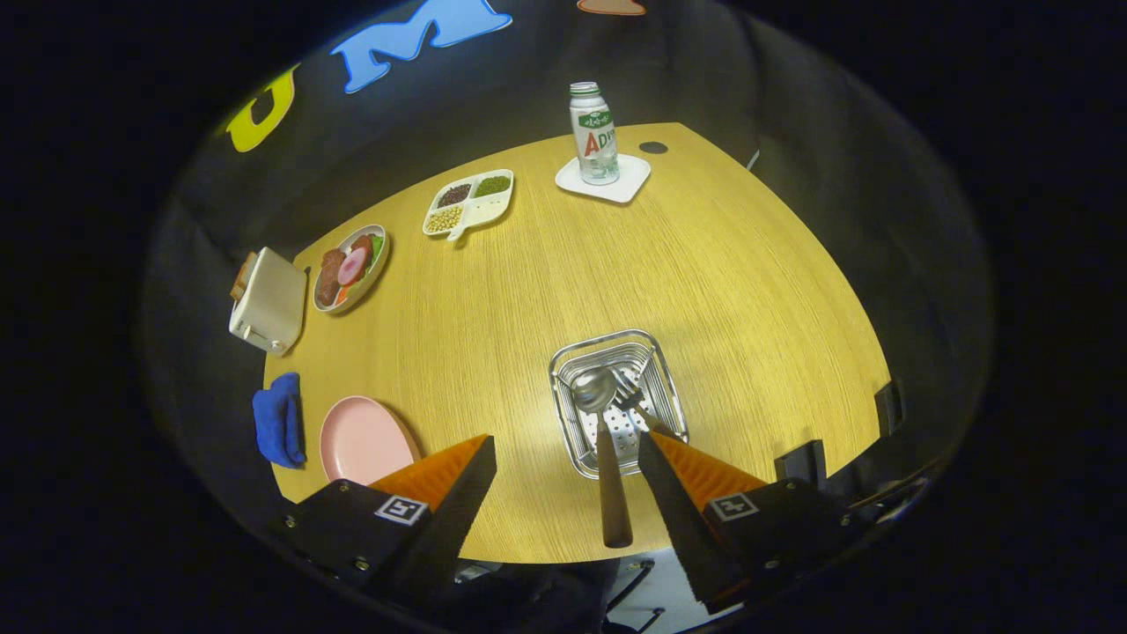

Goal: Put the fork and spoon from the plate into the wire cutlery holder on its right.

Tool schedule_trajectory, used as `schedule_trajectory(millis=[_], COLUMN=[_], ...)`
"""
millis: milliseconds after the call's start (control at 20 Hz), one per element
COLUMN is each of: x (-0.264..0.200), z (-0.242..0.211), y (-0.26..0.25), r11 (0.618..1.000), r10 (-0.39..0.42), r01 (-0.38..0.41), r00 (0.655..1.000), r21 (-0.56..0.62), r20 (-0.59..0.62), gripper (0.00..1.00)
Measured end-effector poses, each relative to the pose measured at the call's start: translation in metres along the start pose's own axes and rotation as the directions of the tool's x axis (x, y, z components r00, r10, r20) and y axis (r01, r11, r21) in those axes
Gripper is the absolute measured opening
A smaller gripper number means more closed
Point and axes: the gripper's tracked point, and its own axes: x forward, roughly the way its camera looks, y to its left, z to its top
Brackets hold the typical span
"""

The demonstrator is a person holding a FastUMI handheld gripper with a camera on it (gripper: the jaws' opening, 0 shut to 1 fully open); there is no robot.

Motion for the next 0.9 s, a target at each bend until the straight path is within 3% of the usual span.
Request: schedule_trajectory(millis=[300, 450, 600, 900], x=[-0.013, -0.037, -0.077, -0.176], z=[0.04, 0.069, 0.101, 0.141], y=[0.002, 0.009, 0.019, 0.037], r11=[1.0, 1.0, 0.996, 0.981], r10=[0.001, 0.023, 0.043, 0.035], r01=[0.001, -0.016, 0.001, 0.13], r00=[0.984, 0.944, 0.858, 0.619], r21=[-0.011, -0.027, -0.085, -0.146], r20=[0.176, 0.329, 0.512, 0.785], gripper=[1.0, 1.0, 1.0, 0.99])
